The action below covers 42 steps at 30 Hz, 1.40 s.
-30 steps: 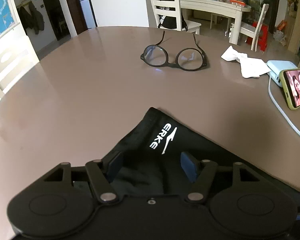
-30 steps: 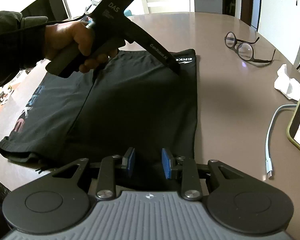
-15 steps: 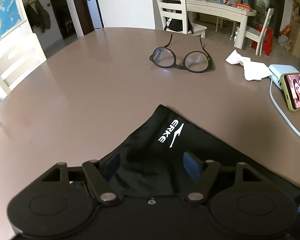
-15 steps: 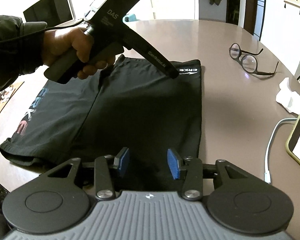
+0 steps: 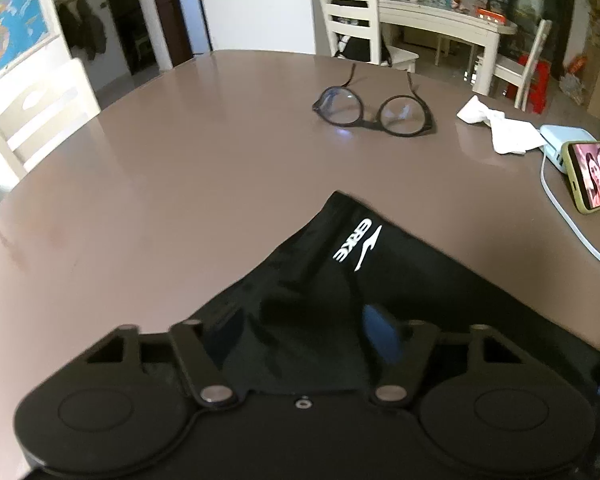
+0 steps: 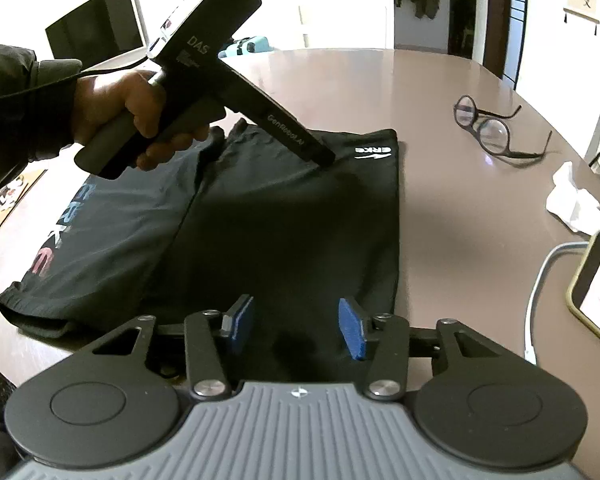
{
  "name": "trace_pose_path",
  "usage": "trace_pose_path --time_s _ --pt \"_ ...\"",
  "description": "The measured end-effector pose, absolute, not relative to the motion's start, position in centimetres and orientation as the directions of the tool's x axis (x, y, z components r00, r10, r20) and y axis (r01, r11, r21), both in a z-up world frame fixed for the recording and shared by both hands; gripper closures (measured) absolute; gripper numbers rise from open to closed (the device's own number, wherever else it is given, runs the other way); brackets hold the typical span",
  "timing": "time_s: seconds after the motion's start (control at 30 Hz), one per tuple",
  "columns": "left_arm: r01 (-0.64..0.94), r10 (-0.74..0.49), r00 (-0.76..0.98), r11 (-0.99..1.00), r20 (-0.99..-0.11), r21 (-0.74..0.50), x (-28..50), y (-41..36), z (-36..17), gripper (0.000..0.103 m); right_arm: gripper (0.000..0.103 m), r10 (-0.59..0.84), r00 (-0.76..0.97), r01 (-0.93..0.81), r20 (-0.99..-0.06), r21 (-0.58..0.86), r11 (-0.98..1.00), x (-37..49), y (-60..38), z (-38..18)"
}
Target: Fold clothes
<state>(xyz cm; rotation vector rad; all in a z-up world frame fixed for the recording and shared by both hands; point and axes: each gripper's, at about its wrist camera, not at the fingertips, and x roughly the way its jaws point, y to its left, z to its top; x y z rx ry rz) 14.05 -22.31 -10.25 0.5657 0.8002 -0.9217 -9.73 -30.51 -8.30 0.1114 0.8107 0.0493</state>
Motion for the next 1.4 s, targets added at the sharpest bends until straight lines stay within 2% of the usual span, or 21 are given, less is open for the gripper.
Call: trace_pose_path --time_s 0.27,0.33,0.47,0.67,0.87,1.2,1.33,1.37,1.4 --pt "0.808 -0.46 0.363 0.589 -0.811 0.028 15.9 -20.6 -10.7 0.063 0.073 0.107 0.675 -0.061 -0.73 0.089 0.994 -7.7 -29.3 -9.0" --pt "0.798 -0.452 0.375 0.601 -0.81 0.034 16.1 -20.5 -10.7 0.062 0.073 0.094 0.645 -0.069 -0.758 0.064 0.996 -7.4 -29.1 -9.6" --pt "0.784 -0.444 0.395 0.62 -0.804 0.042 16.5 -20.2 -10.9 0.051 0.073 0.083 0.642 -0.077 -0.762 0.044 0.996 -8.8 -29.2 -9.4" --pt "0.77 -0.435 0.421 0.635 -0.796 0.06 16.6 -20.8 -10.3 0.051 0.073 0.08 0.65 -0.04 -0.756 0.071 0.997 -10.2 -30.1 -8.6" --pt "0.824 -0.514 0.355 0.566 -0.781 0.002 15.4 -22.6 -9.7 0.051 0.073 0.022 0.671 0.044 -0.741 0.069 0.997 -10.7 -31.5 -8.5" --pt "0.807 -0.461 0.39 0.589 -0.797 0.054 15.7 -23.2 -10.9 0.049 0.073 0.035 0.638 0.042 -0.77 0.081 0.996 -11.7 -32.4 -9.2" --pt "0.822 -0.506 0.366 0.569 -0.781 0.017 15.4 -23.8 -10.1 0.049 0.073 0.037 0.677 0.064 -0.735 0.109 0.992 -11.0 -32.3 -8.4" --pt "0.83 -0.513 0.36 0.558 -0.779 0.016 15.1 -24.3 -10.1 0.049 0.074 0.03 0.684 0.069 -0.729 0.106 0.992 -10.6 -32.1 -8.5" --pt "0.837 -0.52 0.353 0.547 -0.778 0.014 14.8 -24.7 -10.1 0.049 0.079 0.023 0.689 0.074 -0.724 0.102 0.992 -10.2 -31.9 -8.5"
